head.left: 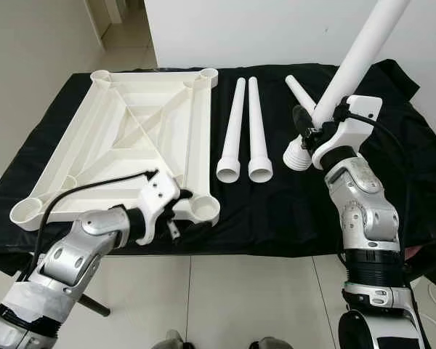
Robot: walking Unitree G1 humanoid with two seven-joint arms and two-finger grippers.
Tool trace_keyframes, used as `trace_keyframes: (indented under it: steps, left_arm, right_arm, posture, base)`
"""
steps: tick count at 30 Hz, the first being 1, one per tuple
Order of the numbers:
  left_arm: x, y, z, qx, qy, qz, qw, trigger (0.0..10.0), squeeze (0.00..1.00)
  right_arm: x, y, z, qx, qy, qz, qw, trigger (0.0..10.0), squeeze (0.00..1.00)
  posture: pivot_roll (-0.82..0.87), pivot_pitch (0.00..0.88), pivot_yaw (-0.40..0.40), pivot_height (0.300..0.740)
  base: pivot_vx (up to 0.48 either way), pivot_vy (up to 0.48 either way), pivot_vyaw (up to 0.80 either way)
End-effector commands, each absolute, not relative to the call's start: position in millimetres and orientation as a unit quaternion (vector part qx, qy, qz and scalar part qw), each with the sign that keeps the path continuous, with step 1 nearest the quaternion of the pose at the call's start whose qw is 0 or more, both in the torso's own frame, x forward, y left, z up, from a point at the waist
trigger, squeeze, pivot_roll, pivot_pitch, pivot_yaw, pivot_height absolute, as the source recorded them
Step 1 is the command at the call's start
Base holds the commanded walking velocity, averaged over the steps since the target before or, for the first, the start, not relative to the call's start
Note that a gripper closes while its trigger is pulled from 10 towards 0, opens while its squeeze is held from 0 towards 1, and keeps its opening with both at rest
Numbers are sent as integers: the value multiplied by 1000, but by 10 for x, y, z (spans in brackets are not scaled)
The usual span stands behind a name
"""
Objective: Building children table
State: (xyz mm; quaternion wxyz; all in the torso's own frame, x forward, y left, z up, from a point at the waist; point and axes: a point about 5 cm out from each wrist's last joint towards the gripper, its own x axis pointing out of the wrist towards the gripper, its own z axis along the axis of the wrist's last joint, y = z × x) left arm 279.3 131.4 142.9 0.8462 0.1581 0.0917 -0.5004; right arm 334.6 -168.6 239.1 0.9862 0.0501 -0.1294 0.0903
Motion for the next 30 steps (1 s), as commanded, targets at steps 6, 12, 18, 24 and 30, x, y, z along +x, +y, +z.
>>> trace_keyframes:
  steps: [6,12,18,24,30]
  left_arm:
    - [2899,1494,1207,198,136,-454,858,10000,0]
    - [3020,1576,1105,209,153,-401,878,10000,0]
    - [3119,1560,1070,214,153,-378,888,10000,0]
    - [3154,1438,1103,193,138,-387,891,10000,0]
    - [3210,1280,1208,151,105,-392,902,0,0]
  right_arm:
    - [3352,-1660,2459,45,-144,98,984,10000,0]
    - [3353,-1673,2464,42,-146,95,984,10000,0]
    - [3365,-1673,2463,40,-145,94,984,10000,0]
    - [3370,-1651,2453,37,-142,96,984,10000,0]
    - [3371,-1640,2460,37,-142,98,984,10000,0]
  posture:
    - [-140,44,84,740]
    - [-143,42,86,740]
    - [-151,42,78,740]
    - [-151,42,78,740]
    - [-163,42,73,740]
  base:
    - [0,0,0]
    - [0,0,0]
    - [0,0,0]
    - [0,0,0]
    - [0,0,0]
